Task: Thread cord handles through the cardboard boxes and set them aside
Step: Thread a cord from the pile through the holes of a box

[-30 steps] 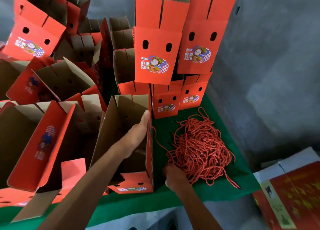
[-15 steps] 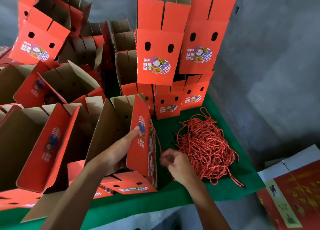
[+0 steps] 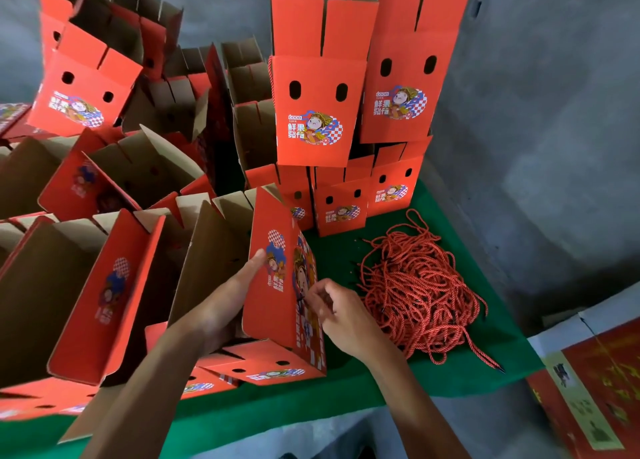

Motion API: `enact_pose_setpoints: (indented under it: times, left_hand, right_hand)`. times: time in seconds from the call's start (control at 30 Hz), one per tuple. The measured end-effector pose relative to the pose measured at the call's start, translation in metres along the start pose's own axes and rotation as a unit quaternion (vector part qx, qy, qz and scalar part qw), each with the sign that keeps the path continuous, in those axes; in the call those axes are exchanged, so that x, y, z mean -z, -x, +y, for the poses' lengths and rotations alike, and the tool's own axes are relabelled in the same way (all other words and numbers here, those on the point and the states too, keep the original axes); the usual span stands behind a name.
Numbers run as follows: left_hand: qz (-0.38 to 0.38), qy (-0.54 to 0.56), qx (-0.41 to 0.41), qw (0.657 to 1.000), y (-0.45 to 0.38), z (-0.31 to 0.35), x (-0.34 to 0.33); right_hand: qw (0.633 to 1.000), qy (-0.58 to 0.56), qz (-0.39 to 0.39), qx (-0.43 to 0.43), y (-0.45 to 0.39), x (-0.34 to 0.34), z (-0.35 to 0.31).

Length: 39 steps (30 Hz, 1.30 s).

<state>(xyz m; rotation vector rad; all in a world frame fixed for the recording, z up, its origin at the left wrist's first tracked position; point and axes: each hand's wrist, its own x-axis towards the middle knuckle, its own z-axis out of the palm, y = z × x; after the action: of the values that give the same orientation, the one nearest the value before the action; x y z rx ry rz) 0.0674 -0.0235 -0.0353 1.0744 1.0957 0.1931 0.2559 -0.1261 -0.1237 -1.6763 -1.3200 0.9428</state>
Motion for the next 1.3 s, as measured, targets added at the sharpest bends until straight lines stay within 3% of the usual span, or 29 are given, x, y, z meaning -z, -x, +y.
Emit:
enact_pose_setpoints:
  times: [0.17, 0.27, 0.37, 0.5, 0.67, 0.9, 1.03, 1.2, 1.3]
  left_hand:
    - [-0.041, 0.025, 0.009, 0.999, -0.005, -0.002, 0.001]
    - [-0.043, 0.017, 0.032, 0.998, -0.011, 0.002, -0.002]
    - [-0.005, -0.118, 0.009, 0.993, -0.015, 0.007, -0.009]
    - [-0.039, -0.335, -0.035, 0.941, -0.020, 0.010, -0.030]
    - [-0.021, -0.436, -0.019, 0.899, -0.031, 0.009, -0.058]
    - [0.018, -0.504, 0.007, 0.863, -0.041, 0.010, -0.069]
    - [0.096, -0.530, -0.044, 0.842, -0.045, 0.010, -0.060]
    - [0.078, -0.576, -0.132, 0.803, -0.043, 0.011, -0.057]
    - [0.082, -0.525, -0.179, 0.828, -0.040, 0.014, -0.055]
  right_hand:
    - [1.000, -0.030, 0.004, -0.009, 0.002, -0.017, 0.003]
    - [0.996, -0.074, 0.046, -0.005, 0.000, -0.020, 0.002]
    - [0.992, -0.101, 0.070, -0.002, 0.001, -0.019, 0.008]
    - [0.989, -0.103, 0.102, -0.002, 0.004, -0.020, 0.016]
    - [0.988, -0.107, 0.112, 0.011, 0.012, -0.013, 0.027]
    - [0.988, -0.149, 0.008, 0.032, 0.037, -0.009, 0.027]
    - [0.991, -0.123, -0.032, 0.029, 0.043, -0.010, 0.031]
    - [0.997, -0.029, 0.063, 0.032, 0.031, -0.034, 0.028]
    - [0.992, -0.018, 0.127, -0.007, 0.021, -0.043, 0.032]
